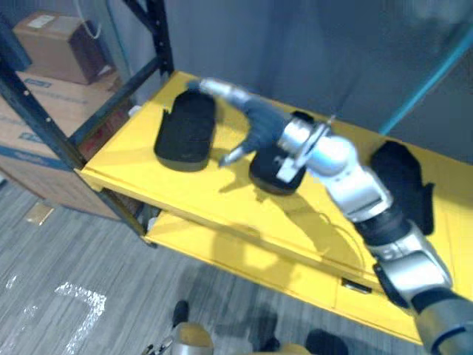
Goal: Walk over and take plastic housings, then place them on the shelf
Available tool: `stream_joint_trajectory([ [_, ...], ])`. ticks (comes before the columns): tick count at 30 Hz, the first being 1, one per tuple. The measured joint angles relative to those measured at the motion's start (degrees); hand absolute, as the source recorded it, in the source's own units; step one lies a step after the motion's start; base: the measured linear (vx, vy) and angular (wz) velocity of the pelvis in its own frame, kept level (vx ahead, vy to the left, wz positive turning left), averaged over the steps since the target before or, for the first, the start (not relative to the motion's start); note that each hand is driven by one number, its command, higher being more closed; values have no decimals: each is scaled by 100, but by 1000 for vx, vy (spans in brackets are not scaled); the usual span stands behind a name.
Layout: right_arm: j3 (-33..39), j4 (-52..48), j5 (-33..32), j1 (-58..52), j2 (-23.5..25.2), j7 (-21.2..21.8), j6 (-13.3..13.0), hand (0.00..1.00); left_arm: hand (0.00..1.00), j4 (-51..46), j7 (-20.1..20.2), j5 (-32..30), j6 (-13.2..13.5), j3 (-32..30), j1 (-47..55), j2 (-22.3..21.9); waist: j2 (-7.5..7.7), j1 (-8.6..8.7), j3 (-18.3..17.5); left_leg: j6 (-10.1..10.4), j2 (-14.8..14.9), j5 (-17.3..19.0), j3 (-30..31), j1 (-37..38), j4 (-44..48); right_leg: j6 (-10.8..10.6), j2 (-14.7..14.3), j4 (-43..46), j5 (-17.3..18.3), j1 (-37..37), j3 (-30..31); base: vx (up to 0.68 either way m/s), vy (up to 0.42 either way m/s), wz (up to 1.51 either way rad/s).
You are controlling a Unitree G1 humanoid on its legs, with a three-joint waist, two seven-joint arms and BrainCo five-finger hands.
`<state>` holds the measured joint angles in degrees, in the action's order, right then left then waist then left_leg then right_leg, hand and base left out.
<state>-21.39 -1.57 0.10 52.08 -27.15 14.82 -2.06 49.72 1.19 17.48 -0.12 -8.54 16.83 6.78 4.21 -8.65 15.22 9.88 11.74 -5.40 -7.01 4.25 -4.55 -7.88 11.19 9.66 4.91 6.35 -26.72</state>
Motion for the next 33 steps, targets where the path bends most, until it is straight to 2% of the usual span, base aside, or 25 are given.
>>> stream_joint_trajectory([
  [2, 4, 48, -135, -139, 42, 20, 75, 0, 0, -3, -5, 3, 7, 36, -5, 6, -9, 8, -4, 0, 0, -1, -6, 45, -4, -3, -13, -66, -34, 97, 4, -66, 3, -3],
  [5, -23, 630, -129, -361, 498, 229, 182, 0, 0, 76, -69, 13, -7, 85, -2, 3, -31, -12, -135, -3, 13, 2, 4, 81, -34, -4, -35, -98, -38, 160, -7, -44, -8, 2],
  [11, -412, 1736, 636, -336, 1235, 515, 367, 0, 0, 105, -95, 16, -142, 94, -4, -52, -153, -129, -229, -12, 14, -16, 26, 75, -33, -4, -38, -103, -52, 171, -25, 0, -2, 1],
  [14, -653, 2334, 760, -183, 1480, 439, 656, 0, 0, 112, -98, 14, -181, 93, -3, -55, -154, -225, -243, -8, 8, -30, 103, 45, -32, -9, -40, -135, -57, 223, -119, 3, -14, 15],
  [16, -660, 2725, 755, 18, 1600, 127, 846, 0, 0, 108, -98, 14, -184, 87, -3, -54, -150, -320, -250, -5, 1, -41, 195, 15, -31, -11, -48, -174, -58, 284, -219, 4, -17, 21],
  [18, -602, 2988, 752, 215, 1701, -228, 981, 0, 0, 109, -101, 11, -192, 87, -3, -52, -146, -328, -264, -2, -8, -64, 295, -38, -30, -16, -52, -200, -61, 296, -315, 4, -15, 21],
  [21, -293, 3511, 624, 414, 1881, -964, 1075, 0, 0, 107, -101, 14, -191, 86, -3, -52, -147, -360, -263, -2, -25, -80, 356, -42, -8, -22, -51, -230, -65, 361, -376, 5, -10, 12],
  [24, -8, 3790, 573, 468, 1915, -1452, 1073, 0, 0, 106, -106, 20, -193, 88, -6, -53, -156, -370, -258, -2, -25, -80, 362, -54, -20, -22, -52, -229, -65, 365, -380, -11, -1, 0],
  [33, 106, 4158, 873, 483, 1932, -1876, 1115, 0, 0, 95, -113, 63, -247, 100, -126, -86, -220, -426, -220, -4, -36, -99, 456, -146, -7, -21, -54, -229, -63, 349, -472, -3, -6, 5],
])
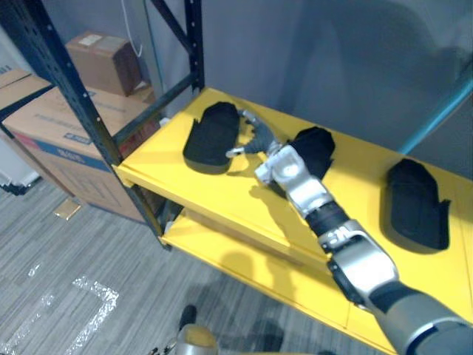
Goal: Walk over and take plastic housings, then place them on the shelf
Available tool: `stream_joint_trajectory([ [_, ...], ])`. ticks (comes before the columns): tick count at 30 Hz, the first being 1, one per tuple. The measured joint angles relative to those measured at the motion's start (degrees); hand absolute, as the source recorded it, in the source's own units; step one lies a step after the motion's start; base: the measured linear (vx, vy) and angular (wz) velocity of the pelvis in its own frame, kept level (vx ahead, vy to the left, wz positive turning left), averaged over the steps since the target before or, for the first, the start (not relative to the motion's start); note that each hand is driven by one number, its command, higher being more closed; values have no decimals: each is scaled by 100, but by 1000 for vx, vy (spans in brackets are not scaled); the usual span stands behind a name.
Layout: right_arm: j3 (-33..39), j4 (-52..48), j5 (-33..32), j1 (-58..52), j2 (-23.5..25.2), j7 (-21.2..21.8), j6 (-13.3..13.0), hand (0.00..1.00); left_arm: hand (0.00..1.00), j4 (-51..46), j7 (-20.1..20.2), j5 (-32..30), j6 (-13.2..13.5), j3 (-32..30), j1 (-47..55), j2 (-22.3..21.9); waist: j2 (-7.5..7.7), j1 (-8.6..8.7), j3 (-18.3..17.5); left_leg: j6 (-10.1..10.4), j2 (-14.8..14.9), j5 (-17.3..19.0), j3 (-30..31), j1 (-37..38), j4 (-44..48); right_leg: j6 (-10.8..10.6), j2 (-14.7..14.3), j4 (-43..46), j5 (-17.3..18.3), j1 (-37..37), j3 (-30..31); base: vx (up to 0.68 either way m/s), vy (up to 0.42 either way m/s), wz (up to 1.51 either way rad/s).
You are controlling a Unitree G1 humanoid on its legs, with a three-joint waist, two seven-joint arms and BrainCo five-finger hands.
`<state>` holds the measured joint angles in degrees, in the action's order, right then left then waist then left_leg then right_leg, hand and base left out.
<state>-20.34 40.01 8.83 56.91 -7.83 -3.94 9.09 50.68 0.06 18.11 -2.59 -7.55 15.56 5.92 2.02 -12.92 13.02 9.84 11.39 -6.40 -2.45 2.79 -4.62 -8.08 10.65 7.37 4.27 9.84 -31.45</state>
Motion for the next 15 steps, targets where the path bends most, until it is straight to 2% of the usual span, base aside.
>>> stream_joint_trajectory([
  [5, 5, 301, 9, 86, -3, 63, 84, 0, 0, -7, -2, 6, -6, 24, -8, 0, -19, -15, 12, 0, -2, 1, -2, -3, 0, 10, 4, 9, 8, -7, 1, 0, 0, 0],
  [11, -35, 453, 114, 123, -2, 449, 135, 0, 0, -37, -4, 5, -94, 156, -108, -8, -137, -42, 82, -12, 2, -13, -13, -43, 0, 23, 26, 104, 25, -88, 22, 0, 0, 0],
  [13, -67, 666, 159, 251, -6, 572, 328, 0, 0, -57, -6, 7, -129, 156, -107, -6, -137, -49, 82, -17, 4, -26, -12, -95, 1, 24, 30, 128, 25, -170, 26, 0, 0, 0],
  [15, -107, 809, 248, 303, -6, 663, 416, 0, 0, -74, -8, 8, -140, 157, -107, -7, -137, -53, 82, -19, -2, -35, -13, -93, 2, 24, 40, 138, 25, -187, 27, 0, 0, 0],
])
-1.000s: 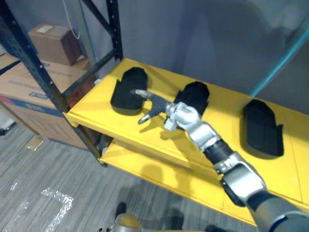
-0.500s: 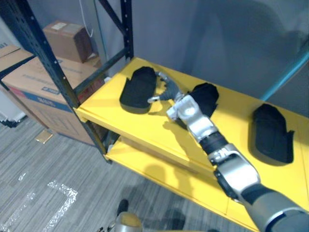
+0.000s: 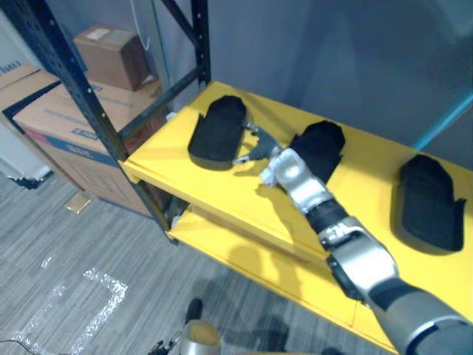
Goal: Walk over and take plastic housings, then place them on the shelf
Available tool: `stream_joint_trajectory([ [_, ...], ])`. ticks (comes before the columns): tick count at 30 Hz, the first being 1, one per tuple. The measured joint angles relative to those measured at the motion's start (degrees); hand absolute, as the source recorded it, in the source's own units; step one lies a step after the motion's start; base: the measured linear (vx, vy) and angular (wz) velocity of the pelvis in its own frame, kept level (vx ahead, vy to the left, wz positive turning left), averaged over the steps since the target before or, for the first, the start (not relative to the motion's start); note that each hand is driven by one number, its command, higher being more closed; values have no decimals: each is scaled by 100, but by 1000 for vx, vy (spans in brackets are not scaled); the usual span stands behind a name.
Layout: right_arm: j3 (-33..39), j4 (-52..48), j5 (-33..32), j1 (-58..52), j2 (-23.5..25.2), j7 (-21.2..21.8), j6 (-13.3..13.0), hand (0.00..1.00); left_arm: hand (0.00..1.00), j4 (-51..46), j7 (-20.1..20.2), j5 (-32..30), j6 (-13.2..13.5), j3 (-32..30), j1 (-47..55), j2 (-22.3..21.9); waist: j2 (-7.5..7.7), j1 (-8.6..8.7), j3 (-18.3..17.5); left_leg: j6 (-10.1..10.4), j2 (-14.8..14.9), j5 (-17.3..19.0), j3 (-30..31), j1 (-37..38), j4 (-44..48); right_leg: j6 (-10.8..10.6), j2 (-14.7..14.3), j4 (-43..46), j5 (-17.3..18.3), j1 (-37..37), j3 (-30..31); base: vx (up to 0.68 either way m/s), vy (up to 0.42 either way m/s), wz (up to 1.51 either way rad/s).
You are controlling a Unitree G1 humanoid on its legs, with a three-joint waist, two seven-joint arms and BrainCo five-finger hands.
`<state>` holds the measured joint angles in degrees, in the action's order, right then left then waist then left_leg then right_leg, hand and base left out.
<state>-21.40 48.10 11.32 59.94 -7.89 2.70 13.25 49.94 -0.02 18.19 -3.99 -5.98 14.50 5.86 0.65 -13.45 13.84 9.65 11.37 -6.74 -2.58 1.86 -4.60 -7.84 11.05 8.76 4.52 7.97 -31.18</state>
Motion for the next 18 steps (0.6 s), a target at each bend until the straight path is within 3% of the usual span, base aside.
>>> stream_joint_trajectory([
  [11, -60, 234, 135, 194, -42, 613, 63, 0, 0, -164, -115, 208, -143, 5, -86, -1, 0, -18, 308, -43, -4, 17, -12, -17, 1, 2, 111, 396, 205, -187, 42, -11, -3, 0],
  [18, -179, 230, 135, 310, -178, 811, -179, 0, 0, -259, -121, 214, -199, 10, -109, -7, -13, -10, 440, -69, -51, 24, -34, -16, 2, -12, 202, 569, 313, -240, 71, 9, -4, -1],
])
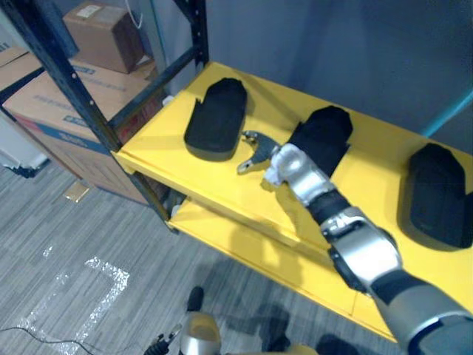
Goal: Walk over and take plastic housings, then place them on the shelf
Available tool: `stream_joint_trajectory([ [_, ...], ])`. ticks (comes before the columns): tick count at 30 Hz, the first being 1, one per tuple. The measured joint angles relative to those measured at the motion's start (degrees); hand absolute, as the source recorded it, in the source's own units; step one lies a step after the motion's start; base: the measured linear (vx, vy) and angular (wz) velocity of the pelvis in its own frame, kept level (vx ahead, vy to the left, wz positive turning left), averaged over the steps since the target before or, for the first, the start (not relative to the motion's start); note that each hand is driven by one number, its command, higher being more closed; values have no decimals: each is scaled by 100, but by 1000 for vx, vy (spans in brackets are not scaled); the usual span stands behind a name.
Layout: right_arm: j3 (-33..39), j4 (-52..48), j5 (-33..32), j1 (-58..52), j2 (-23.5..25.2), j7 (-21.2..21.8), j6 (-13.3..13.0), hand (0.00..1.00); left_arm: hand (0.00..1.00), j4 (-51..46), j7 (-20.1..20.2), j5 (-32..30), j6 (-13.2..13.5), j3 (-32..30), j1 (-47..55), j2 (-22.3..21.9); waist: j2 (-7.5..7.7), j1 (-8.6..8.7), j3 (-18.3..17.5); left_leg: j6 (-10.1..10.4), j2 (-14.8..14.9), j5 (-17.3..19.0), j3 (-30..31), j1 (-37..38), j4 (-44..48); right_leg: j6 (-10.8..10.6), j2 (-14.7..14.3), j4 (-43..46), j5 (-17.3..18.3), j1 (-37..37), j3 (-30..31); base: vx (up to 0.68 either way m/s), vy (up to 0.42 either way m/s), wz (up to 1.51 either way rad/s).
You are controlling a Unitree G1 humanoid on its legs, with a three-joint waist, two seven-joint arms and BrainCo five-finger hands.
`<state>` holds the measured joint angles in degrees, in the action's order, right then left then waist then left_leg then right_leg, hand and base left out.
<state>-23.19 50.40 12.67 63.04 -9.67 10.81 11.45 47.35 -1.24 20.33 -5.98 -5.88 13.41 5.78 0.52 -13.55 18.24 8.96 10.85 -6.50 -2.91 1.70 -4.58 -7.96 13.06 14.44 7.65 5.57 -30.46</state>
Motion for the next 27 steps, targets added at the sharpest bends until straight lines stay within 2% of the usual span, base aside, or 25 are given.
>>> stream_joint_trajectory([
  [6, -195, -16, -8, 31, -16, 72, -154, 0, 0, -22, -5, 0, -37, 0, 0, 1, -2, 0, 2, -7, 8, 8, -18, -79, 78, 17, 6, 75, 33, -90, 35, -3, -5, -2],
  [12, -242, -70, -7, 33, -2, 56, -177, 0, 0, -76, -16, 2, -39, 2, 1, 0, -2, -3, 79, -42, 6, 33, -10, -80, 109, 6, 30, 157, 83, -98, 38, 0, 0, 0],
  [27, -571, -228, -45, 8, -65, 26, -427, 0, 0, -108, -32, 7, -36, 9, 2, 1, 2, 0, 121, -30, 6, 25, -16, -93, 117, 17, 38, 207, 102, -138, 51, 0, 0, 0],
])
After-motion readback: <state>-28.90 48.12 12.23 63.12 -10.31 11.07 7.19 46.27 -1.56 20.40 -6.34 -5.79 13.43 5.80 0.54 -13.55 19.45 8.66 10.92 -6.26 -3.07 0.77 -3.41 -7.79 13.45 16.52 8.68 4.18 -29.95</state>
